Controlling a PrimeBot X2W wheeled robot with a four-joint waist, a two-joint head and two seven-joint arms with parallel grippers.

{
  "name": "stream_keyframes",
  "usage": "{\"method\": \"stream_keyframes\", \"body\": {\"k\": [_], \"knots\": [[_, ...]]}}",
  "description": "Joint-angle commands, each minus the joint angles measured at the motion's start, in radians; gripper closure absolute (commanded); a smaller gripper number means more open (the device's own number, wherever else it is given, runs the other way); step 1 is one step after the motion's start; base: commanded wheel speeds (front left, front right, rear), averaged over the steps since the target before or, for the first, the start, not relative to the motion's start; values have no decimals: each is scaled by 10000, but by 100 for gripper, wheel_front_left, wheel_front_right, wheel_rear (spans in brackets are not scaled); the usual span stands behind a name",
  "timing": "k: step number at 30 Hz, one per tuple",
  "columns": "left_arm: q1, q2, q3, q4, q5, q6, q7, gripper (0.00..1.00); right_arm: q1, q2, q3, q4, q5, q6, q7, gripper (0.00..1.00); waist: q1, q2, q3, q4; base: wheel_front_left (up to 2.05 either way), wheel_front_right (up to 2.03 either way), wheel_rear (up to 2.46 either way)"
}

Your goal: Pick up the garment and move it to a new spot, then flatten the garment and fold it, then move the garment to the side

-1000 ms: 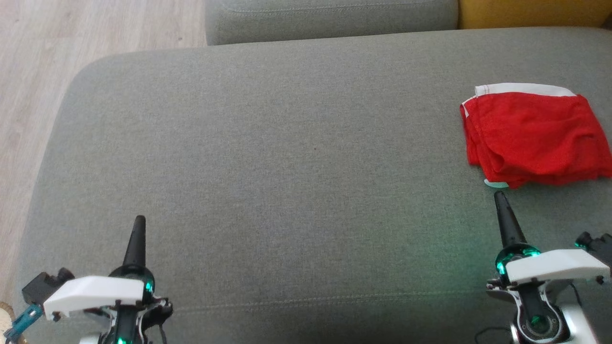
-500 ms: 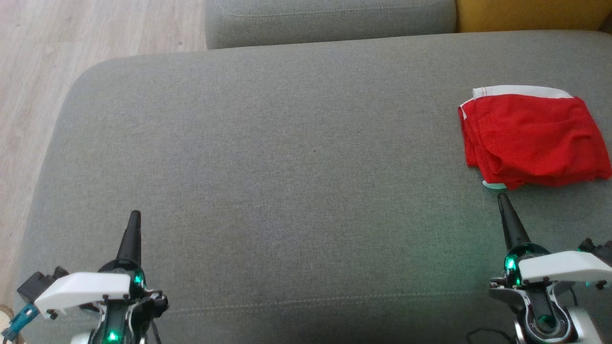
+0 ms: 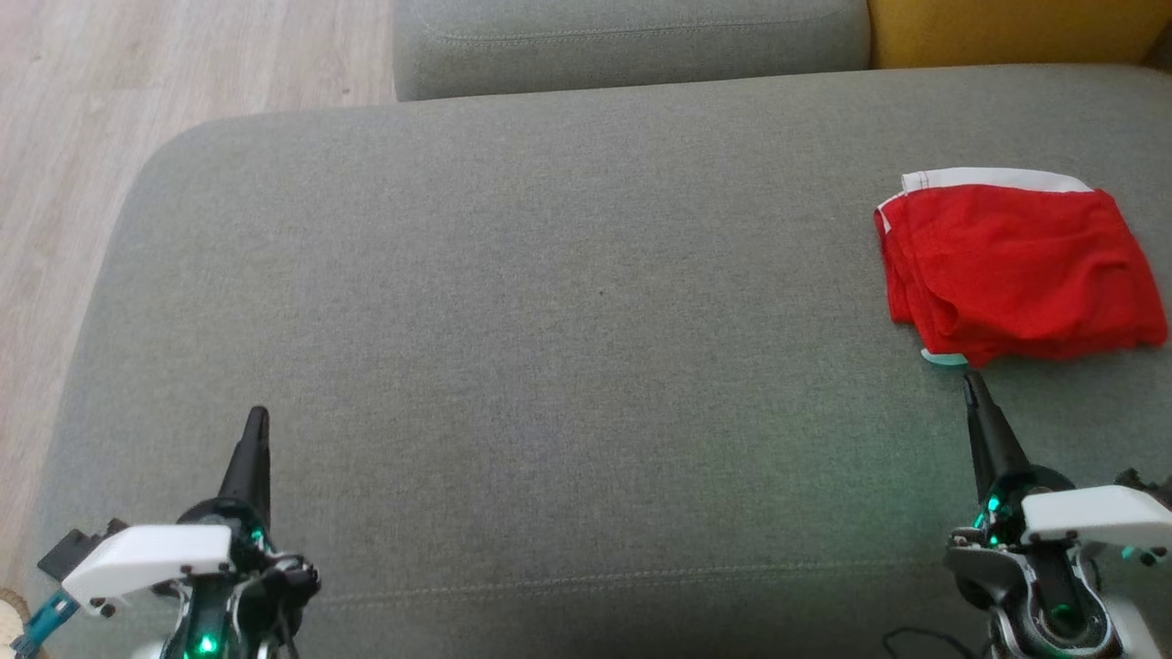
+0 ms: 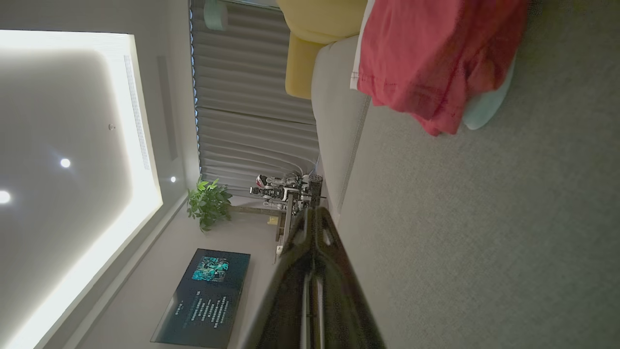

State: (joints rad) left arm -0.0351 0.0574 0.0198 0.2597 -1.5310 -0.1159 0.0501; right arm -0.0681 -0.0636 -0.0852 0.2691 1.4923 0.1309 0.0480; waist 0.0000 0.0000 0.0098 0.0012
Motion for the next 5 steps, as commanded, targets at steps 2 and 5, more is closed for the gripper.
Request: {"method": "stream_keyframes", "body": {"k": [2, 5], "knots": [[-632, 181, 450, -249, -347, -116, 116, 100, -379, -132, 148, -291, 467, -1, 136, 100, 0, 0, -17, -3, 0, 0, 0], [-665, 182, 504, -210, -625, -128, 206, 100, -381, -130, 117, -276, 850, -2, 225, 100, 0, 0, -39, -6, 0, 0, 0]]}}
